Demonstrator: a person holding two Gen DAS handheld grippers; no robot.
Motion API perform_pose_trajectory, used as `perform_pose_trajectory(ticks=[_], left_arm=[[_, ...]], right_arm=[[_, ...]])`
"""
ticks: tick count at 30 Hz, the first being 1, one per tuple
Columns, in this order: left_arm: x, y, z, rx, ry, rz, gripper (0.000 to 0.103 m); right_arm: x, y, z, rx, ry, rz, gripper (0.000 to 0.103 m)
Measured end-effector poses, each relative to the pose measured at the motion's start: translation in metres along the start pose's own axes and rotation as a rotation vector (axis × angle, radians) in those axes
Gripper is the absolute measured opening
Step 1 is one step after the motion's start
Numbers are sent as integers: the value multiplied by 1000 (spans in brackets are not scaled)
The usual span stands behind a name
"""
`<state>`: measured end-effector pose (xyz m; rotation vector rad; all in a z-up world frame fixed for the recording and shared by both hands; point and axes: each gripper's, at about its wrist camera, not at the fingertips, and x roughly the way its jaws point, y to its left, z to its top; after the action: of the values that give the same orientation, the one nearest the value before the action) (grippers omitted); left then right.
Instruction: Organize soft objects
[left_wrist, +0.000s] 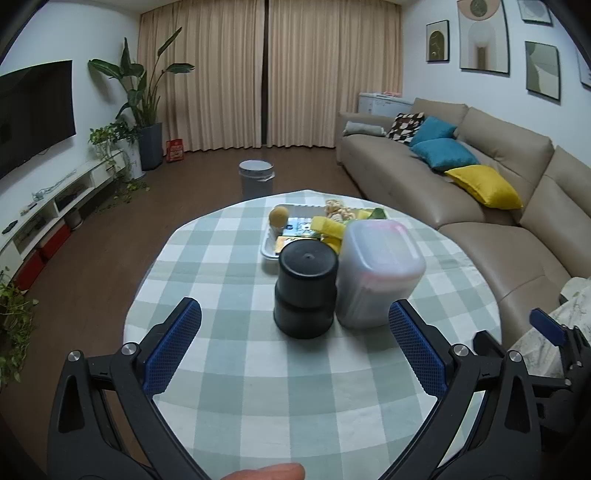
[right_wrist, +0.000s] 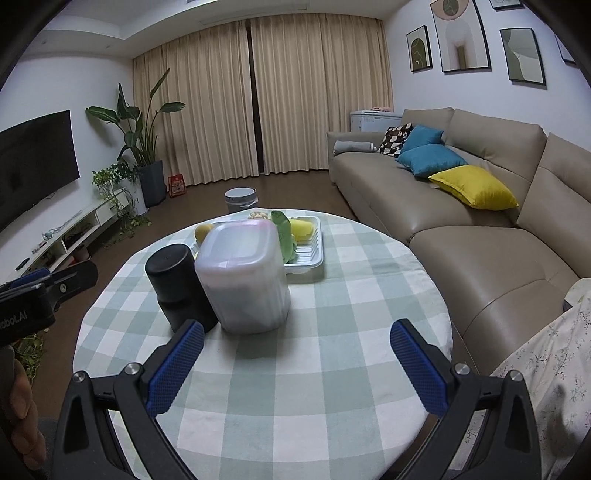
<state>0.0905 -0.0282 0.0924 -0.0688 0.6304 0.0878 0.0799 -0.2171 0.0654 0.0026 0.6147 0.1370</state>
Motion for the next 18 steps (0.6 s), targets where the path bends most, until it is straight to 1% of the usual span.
perform_pose_trajectory(ticks=[3,7,15,18], left_arm=[[3,1,0,-10,14,0,103],[8,2,-2,-18,34,22,103],[10,2,-7,-19,36,34,103],[11,3,-8,-25,40,23,103]], right_arm=[[0,3,0,-8,-1,-4,103],[2,4,0,2,12,-6,103],[6,7,-1,0,25,-24,103],[7,9,-2,-4,26,-21,103]])
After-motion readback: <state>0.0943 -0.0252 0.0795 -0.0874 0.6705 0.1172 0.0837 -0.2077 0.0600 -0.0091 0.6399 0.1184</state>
